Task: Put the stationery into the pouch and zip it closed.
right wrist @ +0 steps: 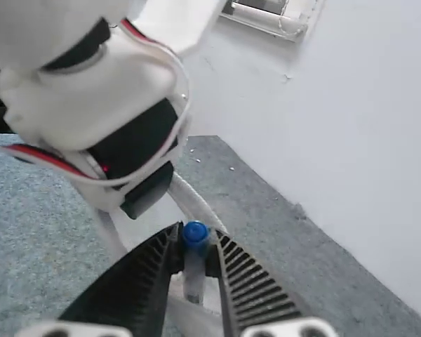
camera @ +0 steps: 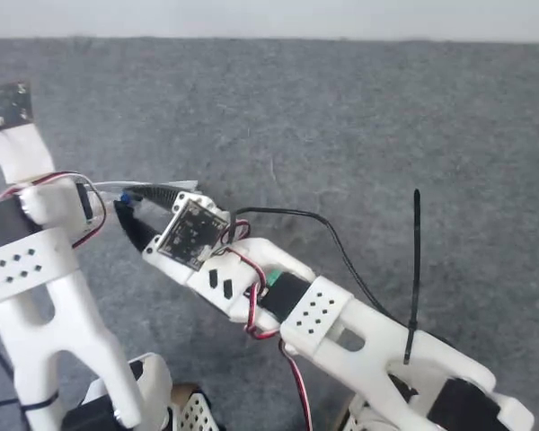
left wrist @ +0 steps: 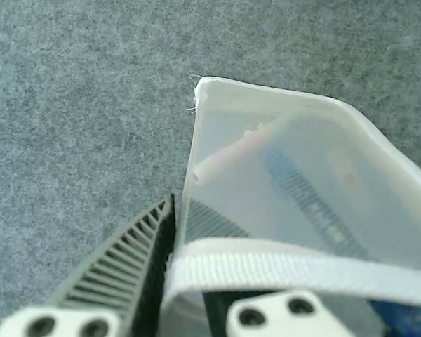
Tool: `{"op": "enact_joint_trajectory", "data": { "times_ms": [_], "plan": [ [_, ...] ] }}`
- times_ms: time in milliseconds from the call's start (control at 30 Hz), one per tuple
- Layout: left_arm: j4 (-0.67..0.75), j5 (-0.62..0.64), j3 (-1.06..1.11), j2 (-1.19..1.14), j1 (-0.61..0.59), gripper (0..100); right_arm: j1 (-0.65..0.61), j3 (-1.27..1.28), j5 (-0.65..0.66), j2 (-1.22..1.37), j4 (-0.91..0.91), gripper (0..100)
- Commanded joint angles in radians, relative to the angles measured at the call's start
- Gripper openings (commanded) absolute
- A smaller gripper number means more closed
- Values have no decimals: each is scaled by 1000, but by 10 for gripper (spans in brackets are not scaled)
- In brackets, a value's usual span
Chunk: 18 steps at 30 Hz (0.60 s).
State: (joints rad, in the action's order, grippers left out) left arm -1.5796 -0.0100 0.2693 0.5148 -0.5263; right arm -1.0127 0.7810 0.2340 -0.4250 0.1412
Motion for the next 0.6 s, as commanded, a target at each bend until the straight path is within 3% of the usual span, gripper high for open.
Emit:
{"op": "enact_joint_trajectory", "data": {
  "times_ms": [0,267,467,567],
  "plan": [
    [32,15,2,9,-3,9,64,-5,14,-2,-12,6],
    [32,15,2,9,-3,9,64,-63,14,-4,-182,13],
    [34,15,12,9,-3,9,35,-74,9,-16,-298,223],
    [34,15,12,9,-3,9,4,-83,9,-41,-357,242]
  ]
}}
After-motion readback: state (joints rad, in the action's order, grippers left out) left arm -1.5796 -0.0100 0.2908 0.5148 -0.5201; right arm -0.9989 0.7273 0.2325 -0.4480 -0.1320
